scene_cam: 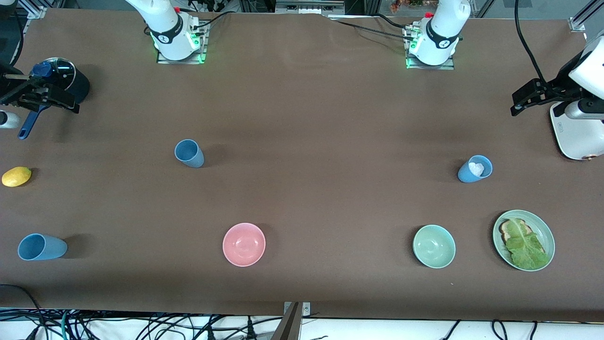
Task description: Stack blue cups with both arms
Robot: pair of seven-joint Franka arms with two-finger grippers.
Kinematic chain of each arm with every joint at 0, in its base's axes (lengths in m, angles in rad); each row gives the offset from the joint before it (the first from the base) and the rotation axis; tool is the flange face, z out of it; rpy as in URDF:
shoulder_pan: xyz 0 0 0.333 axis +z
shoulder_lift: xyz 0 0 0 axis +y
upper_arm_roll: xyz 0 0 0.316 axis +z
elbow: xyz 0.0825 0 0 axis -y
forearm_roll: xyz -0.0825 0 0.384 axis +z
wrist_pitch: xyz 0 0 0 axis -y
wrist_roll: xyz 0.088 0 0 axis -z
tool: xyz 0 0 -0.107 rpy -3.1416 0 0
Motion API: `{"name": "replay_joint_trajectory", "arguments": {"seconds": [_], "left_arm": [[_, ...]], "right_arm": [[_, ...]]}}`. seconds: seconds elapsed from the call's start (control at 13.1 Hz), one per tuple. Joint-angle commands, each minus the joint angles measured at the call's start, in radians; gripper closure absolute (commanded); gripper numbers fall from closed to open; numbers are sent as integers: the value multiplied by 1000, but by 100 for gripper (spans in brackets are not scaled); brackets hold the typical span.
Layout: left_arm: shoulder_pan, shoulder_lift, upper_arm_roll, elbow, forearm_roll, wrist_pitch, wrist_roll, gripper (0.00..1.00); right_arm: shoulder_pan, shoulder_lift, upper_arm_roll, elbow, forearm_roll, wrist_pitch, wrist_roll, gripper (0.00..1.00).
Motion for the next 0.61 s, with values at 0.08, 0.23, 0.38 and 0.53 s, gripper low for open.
{"name": "replay_joint_trajectory", "arguments": {"seconds": [0.08, 0.23, 0.38, 0.53], "left_arm": [[10, 10, -1, 23, 19, -13, 46, 0], [12, 10, -1, 23, 19, -13, 46, 0], [13, 10, -1, 23, 19, -15, 49, 0], [15, 8, 1, 24, 19, -15, 51, 0]], "right_arm": [[-13, -1, 14, 6, -3, -9, 10, 0], [-13, 0, 12, 8, -1, -7, 10, 0], [-13, 0, 14, 8, -1, -7, 10, 0], [-13, 0, 14, 6, -1, -10, 10, 0]]}}
